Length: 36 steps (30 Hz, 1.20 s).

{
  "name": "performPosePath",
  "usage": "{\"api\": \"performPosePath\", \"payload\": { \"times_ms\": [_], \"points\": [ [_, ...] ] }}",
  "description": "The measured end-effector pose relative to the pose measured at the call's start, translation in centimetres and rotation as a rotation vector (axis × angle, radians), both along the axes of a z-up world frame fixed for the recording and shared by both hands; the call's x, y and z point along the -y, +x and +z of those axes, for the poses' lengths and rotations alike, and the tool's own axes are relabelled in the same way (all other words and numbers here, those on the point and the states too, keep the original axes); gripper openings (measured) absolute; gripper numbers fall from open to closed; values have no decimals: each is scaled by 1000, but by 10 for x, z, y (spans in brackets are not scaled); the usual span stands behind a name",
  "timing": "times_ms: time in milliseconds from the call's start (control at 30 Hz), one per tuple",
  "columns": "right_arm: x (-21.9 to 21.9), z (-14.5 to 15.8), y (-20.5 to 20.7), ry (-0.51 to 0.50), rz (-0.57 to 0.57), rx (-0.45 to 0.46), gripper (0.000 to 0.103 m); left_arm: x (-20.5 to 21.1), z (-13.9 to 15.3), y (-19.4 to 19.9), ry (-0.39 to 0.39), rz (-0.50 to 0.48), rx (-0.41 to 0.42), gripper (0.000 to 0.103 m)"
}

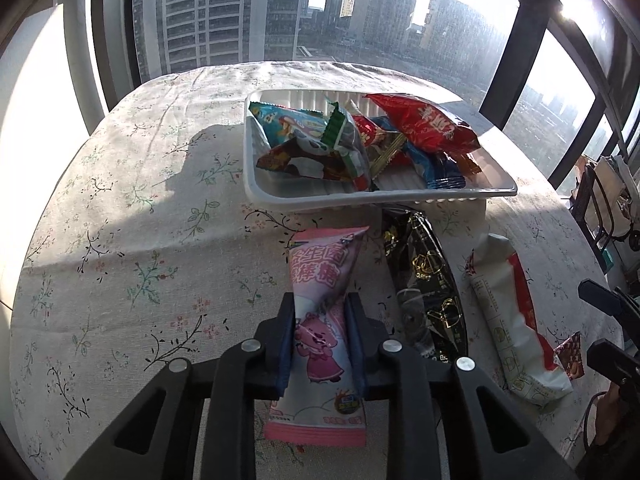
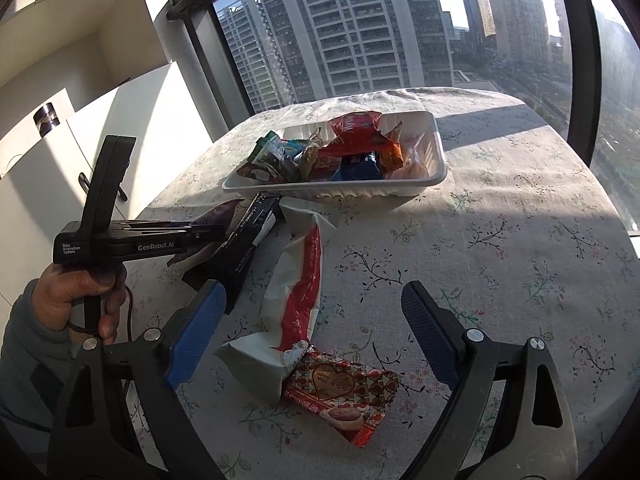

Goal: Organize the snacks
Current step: 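Grasp the white-red wrapper with the right tool while the left tool holds the pink packet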

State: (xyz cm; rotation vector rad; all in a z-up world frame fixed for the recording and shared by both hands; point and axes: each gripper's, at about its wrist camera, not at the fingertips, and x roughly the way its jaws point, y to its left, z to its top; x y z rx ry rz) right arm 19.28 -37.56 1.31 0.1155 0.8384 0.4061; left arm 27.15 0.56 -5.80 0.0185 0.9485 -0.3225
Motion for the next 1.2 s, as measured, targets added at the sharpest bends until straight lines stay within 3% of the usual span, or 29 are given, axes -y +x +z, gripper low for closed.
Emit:
{"api": "performPosePath", "payload": {
  "times_ms": [433,700,967,1200],
  "points": [
    [-54,-27,32,-166,83,-114,57,-14,8,-44,-121,-19,26,25],
    [-80,-38,32,-307,118,-91,42,-14,6,-52,-141,-31,22,25],
    [-83,-39,32,-297,130,-89,34,-13,4,-55,-151,-39,19,25],
    [-78,-36,29,-231,130,-86,32,-13,6,-60,-160,-47,27,25]
  ]
}}
